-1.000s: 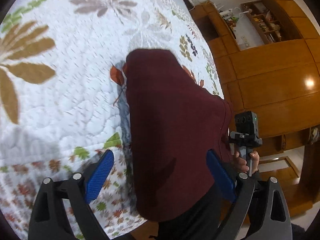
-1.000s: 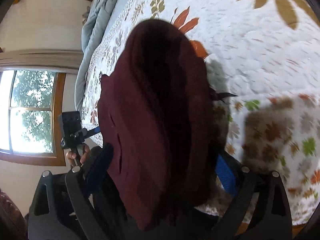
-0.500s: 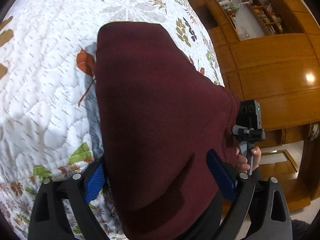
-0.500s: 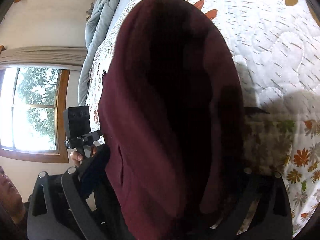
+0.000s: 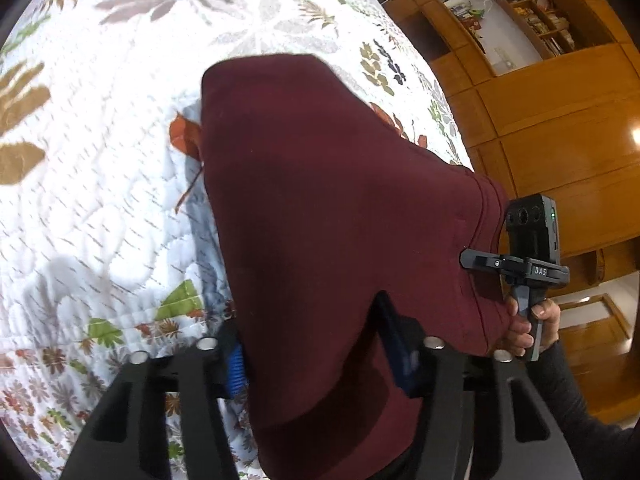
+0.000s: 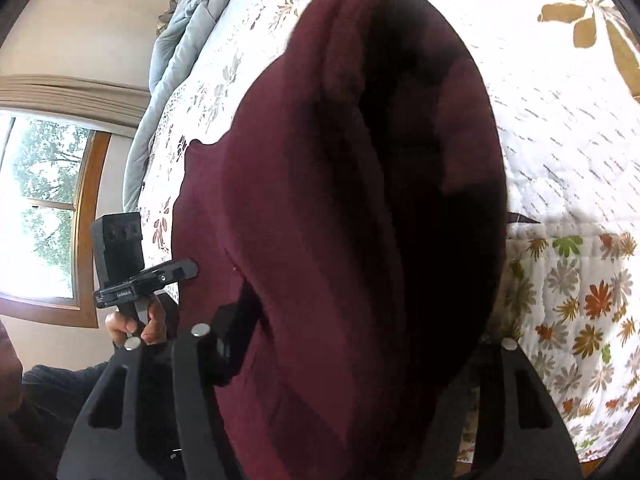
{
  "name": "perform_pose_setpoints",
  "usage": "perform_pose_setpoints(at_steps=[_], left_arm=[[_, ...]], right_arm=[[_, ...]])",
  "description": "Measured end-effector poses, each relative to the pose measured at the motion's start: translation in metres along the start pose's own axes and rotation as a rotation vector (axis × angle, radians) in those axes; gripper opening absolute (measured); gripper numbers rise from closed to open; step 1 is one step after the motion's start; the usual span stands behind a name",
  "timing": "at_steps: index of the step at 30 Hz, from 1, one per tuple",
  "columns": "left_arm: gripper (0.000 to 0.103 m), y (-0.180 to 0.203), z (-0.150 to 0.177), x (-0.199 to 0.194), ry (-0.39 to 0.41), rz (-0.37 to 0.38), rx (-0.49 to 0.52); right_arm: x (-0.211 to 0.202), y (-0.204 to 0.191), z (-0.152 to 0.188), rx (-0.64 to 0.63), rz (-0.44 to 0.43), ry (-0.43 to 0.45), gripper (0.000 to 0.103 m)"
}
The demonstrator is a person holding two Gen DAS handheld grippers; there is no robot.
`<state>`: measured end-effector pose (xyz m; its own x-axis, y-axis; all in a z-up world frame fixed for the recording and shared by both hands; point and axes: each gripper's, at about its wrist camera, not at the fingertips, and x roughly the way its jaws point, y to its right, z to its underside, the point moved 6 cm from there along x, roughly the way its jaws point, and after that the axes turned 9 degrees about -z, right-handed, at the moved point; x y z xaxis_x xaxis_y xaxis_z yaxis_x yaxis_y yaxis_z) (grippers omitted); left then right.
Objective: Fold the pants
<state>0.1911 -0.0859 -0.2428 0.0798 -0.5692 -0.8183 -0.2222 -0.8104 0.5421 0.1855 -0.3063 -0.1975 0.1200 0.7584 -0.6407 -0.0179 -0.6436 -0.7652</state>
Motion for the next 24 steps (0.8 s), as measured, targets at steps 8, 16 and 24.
perform_pose_setpoints(at_steps=[8, 16, 24], left_arm=[[0.04, 0.009, -0.001, -0.009, 0.018, -0.026, 0.053], [0.034, 0.02, 0.001, -0.033, 0.063, -0.026, 0.083], [0.033, 0.004, 0.003, -0.061, 0.104, -0.047, 0.069]], right_arm=[[-0.009, -0.012, 0.008, -0.004, 0.03, 0.034, 0.052], [-0.01, -0.039, 0.005, -0.036, 0.035, 0.056, 0.044], [0.008, -0.056, -0.004, -0.076, 0.024, 0.034, 0.041]])
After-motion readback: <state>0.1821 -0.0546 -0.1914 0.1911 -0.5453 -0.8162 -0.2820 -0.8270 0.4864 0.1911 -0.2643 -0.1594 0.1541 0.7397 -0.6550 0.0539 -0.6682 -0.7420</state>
